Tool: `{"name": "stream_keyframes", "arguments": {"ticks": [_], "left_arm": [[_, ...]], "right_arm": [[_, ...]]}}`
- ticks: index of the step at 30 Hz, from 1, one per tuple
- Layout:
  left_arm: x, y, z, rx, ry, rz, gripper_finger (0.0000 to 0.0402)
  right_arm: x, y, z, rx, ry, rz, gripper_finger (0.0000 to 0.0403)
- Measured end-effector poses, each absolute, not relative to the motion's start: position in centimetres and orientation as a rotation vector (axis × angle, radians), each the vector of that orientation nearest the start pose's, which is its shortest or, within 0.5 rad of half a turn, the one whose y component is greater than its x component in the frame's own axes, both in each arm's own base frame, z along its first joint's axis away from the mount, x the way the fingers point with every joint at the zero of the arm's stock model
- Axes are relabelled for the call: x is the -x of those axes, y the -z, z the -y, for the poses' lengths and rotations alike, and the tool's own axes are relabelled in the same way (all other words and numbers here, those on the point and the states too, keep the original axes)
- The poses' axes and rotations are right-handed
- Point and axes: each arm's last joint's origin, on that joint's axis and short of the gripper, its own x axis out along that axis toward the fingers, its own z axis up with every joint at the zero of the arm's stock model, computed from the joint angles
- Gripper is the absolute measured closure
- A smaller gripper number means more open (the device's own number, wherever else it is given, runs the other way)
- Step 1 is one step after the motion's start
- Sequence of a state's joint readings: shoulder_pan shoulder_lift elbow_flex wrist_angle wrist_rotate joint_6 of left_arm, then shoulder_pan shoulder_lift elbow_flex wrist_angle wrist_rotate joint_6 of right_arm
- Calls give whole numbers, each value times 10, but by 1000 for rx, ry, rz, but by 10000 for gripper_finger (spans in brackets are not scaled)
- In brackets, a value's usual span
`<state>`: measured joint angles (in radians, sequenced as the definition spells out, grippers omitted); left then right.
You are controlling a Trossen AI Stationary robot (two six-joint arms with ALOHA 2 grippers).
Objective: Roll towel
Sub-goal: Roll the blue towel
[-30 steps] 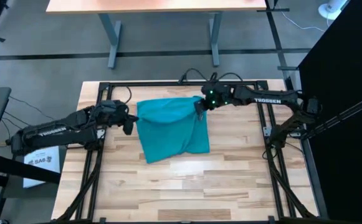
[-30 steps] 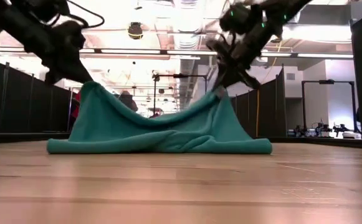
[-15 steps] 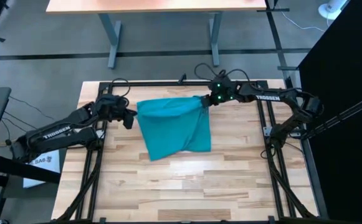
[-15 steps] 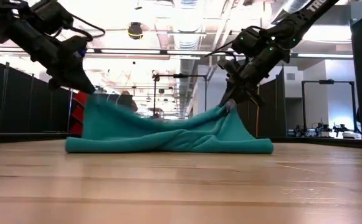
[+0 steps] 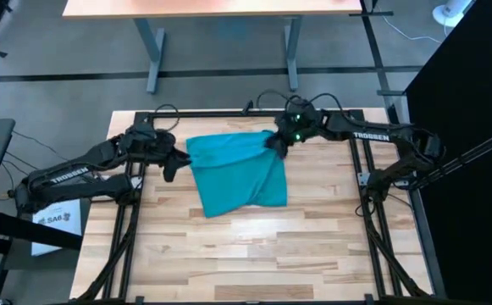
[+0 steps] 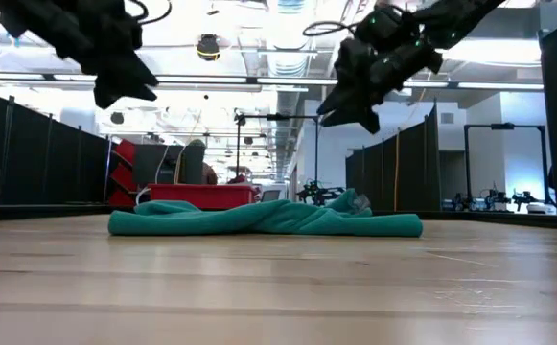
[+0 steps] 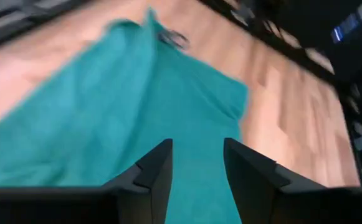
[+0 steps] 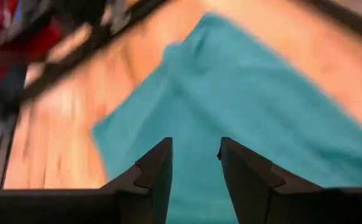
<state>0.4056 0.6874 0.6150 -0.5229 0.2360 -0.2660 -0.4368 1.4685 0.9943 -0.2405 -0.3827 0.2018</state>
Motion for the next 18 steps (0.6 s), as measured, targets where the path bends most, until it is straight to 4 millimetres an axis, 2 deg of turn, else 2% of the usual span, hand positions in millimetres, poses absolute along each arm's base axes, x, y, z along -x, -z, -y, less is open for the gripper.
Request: {"name": "stream_keyframes", "arguments": {"ticks": [4,7,11,18], "left_arm": [[-148,-242,-34,401,-237,-710,283],[-166,-232,-24,361,-218,-753,285],[-194,-216,-17,331,-183,-783,285],[-236,-175,-8,338,-105,-858,286]], "right_arm": [[-290,-226,75,-397,5,-888,281],[-295,-214,52,-334,-2,-985,281],[-303,-200,42,-332,1,-1005,281],[-308,-161,31,-363,-2,-1094,281]]}}
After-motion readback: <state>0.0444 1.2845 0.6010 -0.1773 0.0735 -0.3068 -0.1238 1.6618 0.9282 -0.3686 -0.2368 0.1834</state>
